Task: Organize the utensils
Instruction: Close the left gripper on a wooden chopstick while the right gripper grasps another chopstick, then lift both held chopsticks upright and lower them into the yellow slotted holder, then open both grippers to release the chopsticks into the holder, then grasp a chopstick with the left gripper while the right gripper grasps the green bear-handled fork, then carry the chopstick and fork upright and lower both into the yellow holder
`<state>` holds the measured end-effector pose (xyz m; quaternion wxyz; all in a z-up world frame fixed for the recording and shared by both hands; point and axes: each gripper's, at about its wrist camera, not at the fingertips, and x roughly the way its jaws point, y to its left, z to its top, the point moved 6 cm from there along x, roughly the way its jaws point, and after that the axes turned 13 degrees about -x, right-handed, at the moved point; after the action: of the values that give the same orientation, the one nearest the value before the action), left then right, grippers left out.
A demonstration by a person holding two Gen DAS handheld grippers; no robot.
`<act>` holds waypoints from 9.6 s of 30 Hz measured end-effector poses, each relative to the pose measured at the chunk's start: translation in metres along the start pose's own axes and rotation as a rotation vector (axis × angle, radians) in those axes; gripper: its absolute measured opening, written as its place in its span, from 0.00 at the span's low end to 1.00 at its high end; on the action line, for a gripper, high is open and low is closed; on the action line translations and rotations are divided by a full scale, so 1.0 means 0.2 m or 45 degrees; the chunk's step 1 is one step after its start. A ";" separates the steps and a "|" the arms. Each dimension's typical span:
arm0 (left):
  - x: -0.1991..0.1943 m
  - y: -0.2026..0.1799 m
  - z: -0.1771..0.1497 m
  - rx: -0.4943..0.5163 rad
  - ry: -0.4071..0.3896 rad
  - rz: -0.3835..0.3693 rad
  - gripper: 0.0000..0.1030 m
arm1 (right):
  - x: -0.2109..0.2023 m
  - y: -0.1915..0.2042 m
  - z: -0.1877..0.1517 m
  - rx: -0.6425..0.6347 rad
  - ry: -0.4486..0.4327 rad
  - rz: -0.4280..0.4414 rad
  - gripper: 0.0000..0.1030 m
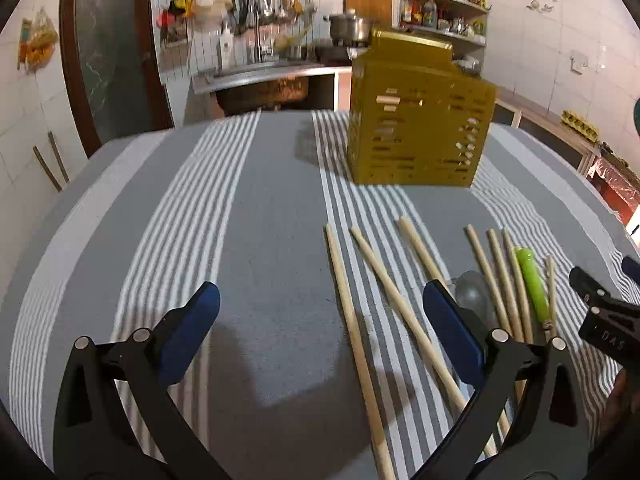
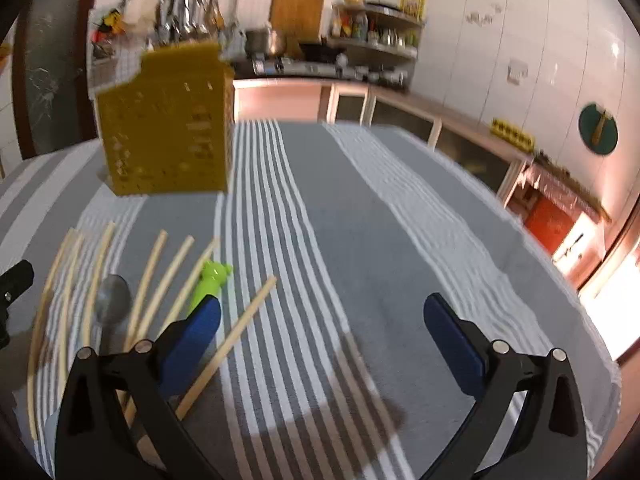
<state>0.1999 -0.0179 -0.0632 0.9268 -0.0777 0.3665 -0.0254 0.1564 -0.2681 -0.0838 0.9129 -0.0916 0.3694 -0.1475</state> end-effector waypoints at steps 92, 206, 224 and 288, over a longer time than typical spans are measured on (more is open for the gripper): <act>-0.01 -0.02 0.14 -0.152 0.080 -0.110 0.04 | 0.01 0.04 0.27 0.083 -0.104 0.371 0.08; 0.07 -0.01 0.21 -0.155 -0.045 0.014 0.95 | 0.02 0.03 0.14 -0.013 -0.230 0.289 0.66; 0.30 -0.04 0.04 -0.124 0.214 0.091 0.90 | 0.17 0.16 0.06 -0.078 -0.016 0.308 0.66; -0.20 -0.23 0.28 -0.045 -0.146 -0.170 0.07 | -0.13 -0.10 0.24 0.142 -0.234 0.430 0.15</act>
<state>0.2093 -0.0517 0.0127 0.9411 -0.1197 0.3071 -0.0759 0.1684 -0.2747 -0.0263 0.9582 0.0094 0.2858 -0.0034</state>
